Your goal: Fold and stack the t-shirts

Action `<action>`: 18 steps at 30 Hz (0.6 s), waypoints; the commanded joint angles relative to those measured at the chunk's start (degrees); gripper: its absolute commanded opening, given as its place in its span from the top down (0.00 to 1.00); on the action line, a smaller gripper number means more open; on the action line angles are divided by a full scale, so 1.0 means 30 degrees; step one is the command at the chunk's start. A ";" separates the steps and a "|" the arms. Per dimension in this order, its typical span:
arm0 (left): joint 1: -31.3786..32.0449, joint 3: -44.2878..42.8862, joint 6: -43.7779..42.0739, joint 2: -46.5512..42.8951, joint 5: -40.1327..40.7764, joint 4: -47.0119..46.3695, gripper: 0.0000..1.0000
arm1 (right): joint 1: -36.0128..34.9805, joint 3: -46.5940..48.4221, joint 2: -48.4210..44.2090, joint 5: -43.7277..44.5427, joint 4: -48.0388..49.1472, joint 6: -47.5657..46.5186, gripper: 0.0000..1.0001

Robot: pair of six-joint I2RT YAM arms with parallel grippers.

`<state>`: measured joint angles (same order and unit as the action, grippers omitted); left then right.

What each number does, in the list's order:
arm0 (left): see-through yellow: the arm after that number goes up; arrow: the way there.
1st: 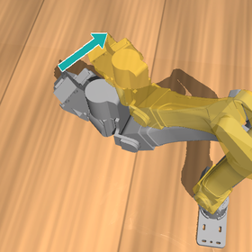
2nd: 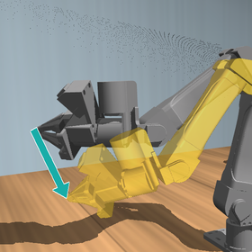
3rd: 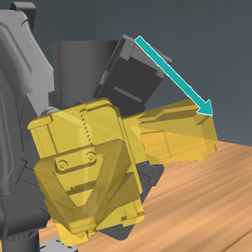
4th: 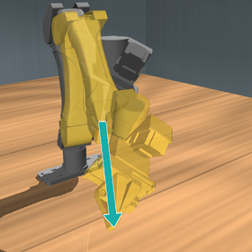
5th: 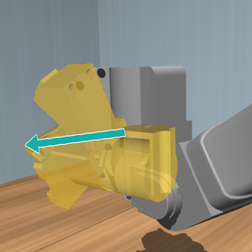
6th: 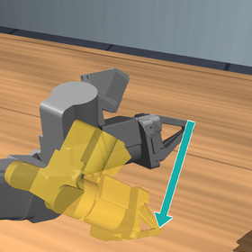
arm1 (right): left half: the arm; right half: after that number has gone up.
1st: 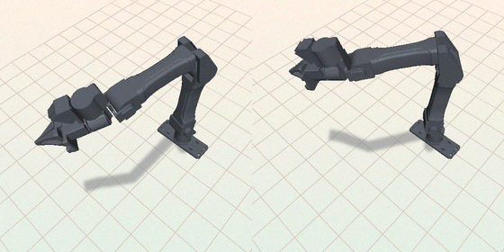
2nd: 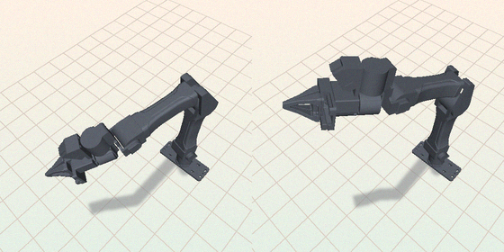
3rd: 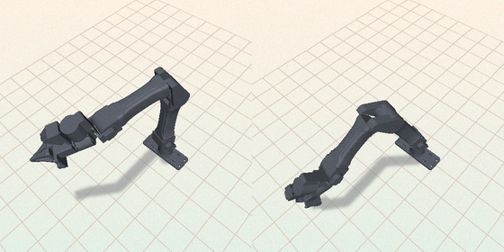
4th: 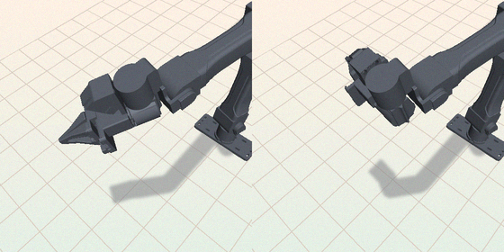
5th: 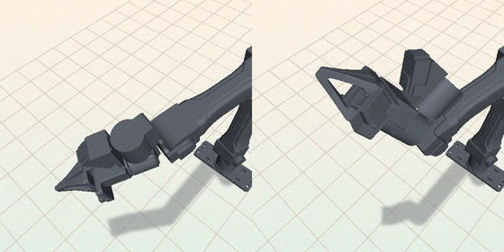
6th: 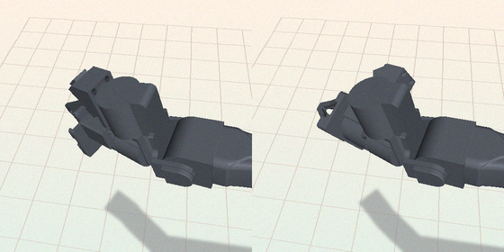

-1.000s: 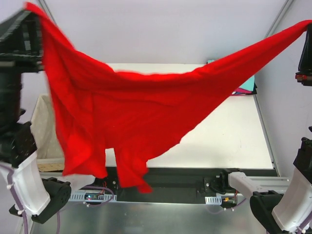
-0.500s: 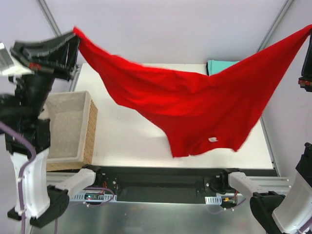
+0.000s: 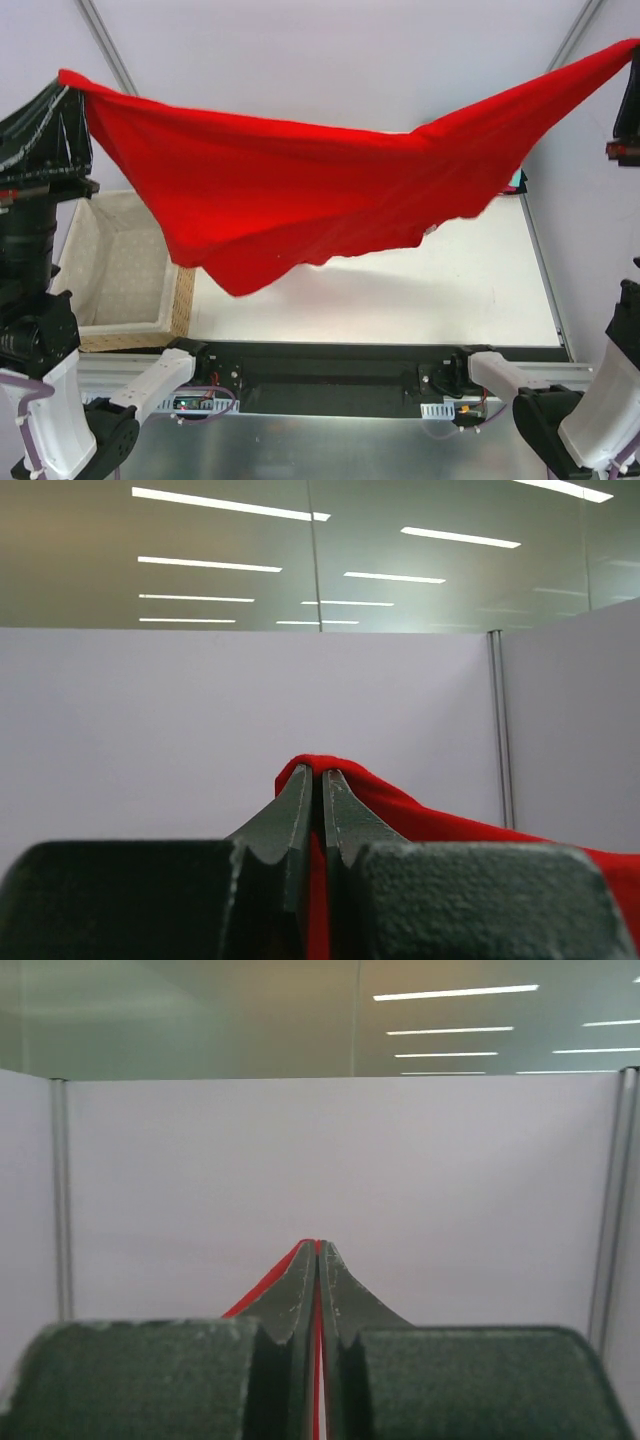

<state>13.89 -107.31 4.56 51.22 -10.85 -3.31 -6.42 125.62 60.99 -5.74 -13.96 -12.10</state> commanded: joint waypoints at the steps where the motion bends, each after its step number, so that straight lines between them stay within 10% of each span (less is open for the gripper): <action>1: 0.0028 0.1107 -0.0172 -0.2714 -0.2299 -0.1969 1.00 | 0.0174 -0.1030 -0.3625 -0.3770 0.2569 0.0752 0.99; 18: 0.0028 0.2925 0.0677 -0.3391 -0.1714 -0.3671 1.00 | 0.0351 0.1455 -0.3104 -0.2536 0.2160 0.0604 0.99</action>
<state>13.89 -100.68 5.32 39.90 -14.98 -11.35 -5.76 128.40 48.97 -13.13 -8.29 -10.74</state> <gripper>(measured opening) 0.014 0.012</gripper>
